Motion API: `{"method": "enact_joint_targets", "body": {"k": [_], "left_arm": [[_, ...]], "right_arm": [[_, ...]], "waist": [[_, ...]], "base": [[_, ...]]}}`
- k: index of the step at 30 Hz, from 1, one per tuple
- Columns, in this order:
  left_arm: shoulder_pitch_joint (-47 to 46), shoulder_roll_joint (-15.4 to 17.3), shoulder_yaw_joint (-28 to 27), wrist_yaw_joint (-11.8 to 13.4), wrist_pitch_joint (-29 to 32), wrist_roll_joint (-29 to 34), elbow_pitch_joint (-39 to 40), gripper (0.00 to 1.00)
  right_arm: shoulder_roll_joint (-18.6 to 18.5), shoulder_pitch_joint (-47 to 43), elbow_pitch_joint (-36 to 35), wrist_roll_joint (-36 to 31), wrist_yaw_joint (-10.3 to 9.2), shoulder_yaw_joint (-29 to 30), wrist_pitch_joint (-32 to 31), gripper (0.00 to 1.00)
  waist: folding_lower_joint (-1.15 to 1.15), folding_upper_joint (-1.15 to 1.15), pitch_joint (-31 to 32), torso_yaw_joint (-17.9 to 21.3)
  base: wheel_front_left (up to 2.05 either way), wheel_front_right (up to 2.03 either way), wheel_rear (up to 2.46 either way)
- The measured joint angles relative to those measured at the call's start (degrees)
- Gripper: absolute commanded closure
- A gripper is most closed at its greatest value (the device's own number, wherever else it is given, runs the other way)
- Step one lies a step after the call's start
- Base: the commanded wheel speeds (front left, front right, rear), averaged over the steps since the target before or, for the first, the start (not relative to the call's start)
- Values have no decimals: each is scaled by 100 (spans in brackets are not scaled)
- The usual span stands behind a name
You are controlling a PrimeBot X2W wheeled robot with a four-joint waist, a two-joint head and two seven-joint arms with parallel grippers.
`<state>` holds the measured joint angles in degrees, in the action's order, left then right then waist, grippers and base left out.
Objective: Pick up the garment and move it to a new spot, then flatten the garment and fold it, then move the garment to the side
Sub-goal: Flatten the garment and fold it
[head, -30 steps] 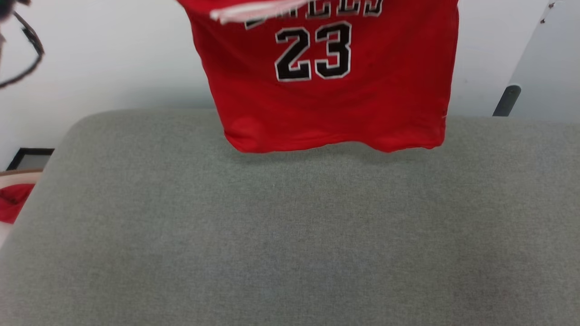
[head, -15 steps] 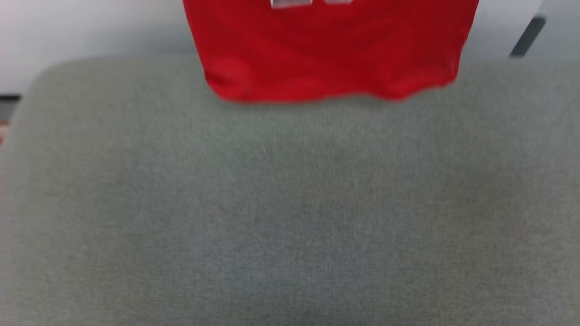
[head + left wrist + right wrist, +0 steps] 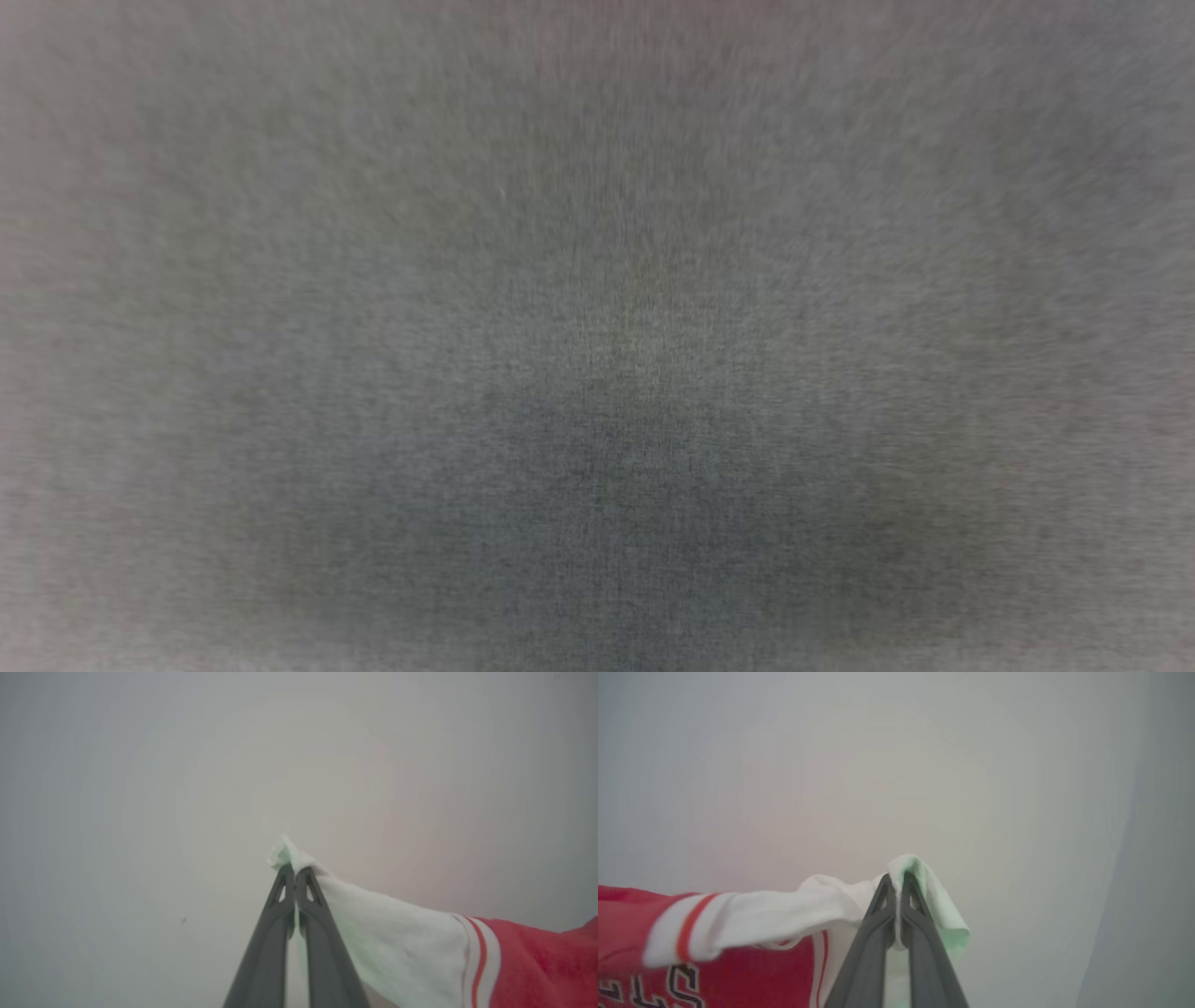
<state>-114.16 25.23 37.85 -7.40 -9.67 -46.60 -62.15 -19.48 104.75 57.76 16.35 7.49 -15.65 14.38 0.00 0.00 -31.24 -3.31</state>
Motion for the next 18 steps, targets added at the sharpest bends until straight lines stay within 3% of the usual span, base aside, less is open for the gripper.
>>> {"method": "enact_joint_targets", "body": {"k": [11,18], "left_arm": [[277,-310,180,0,-357,-279,-208,100],[668,-511,304,0,-299,-549,-365,100]], "right_arm": [[290,14,241,-654,0,250,59,100],[335,-312,135,-617,0,224,59,100]], "waist": [[0,0,-1350,-198],[0,0,-1696,-444]], "base": [[0,0,0],[0,0,0]]}}
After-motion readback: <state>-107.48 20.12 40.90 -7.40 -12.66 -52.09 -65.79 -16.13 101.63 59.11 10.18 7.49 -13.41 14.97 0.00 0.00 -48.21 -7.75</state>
